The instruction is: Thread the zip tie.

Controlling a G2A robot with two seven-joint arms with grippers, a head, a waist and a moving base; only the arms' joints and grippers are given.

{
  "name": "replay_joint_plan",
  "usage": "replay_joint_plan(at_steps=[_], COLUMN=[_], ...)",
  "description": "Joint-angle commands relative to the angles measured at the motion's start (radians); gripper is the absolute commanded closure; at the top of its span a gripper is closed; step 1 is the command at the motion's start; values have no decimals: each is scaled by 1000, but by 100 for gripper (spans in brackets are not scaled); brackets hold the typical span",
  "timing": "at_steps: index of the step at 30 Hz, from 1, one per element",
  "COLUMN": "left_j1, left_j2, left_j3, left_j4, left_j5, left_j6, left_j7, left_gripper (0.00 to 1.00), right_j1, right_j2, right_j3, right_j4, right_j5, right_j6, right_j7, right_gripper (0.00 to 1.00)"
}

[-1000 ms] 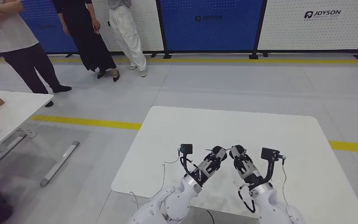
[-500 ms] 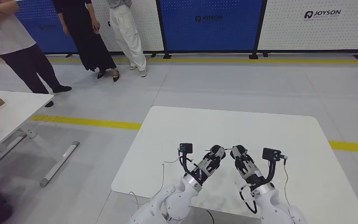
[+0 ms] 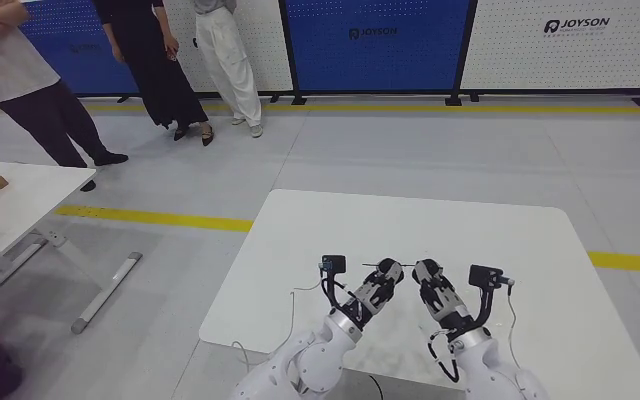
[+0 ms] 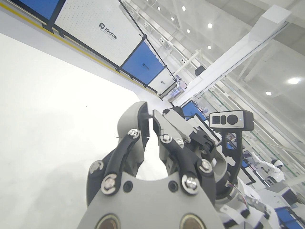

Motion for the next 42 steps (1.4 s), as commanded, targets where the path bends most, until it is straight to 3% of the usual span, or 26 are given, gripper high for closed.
replay_joint_plan(at_steps=[1,19,23,30,32,33,34,37,40,42], left_j1=[-1,14,10,3,3,3,3,3,2,1], left_j2=[-1,3,1,-3,-4,-4,-4,-5,-6,-7], left_j3=[1,-6,-10,1,1,1,1,1,-1,-2], left_j4=[2,-19,-9,1,1,2,2,3,4,4], left_j5=[0,7,21,19,19,19,18,16,10,7], left_j6=[1,-52,-16,-16,-15,-14,-14,-12,-10,-11], left_j7=[0,-31,-5,0,4,5,6,7,12,13], left_gripper=[100,100,100,100,100,100,100,100,100,100], right_j1=[-1,8,3,-1,-1,-1,-1,-1,-2,-3], right_j2=[0,1,3,4,4,4,4,4,4,4], right_j3=[-1,-2,6,15,14,14,14,13,12,12], right_j4=[-1,3,-1,-3,-3,-2,-2,-1,0,3], right_j5=[-2,10,25,32,28,27,27,26,25,24], right_j6=[-1,-14,-33,-23,-20,-19,-19,-19,-20,-20], right_j7=[-1,22,38,40,39,38,37,34,30,25], right_gripper=[100,100,100,100,95,84,79,75,78,87])
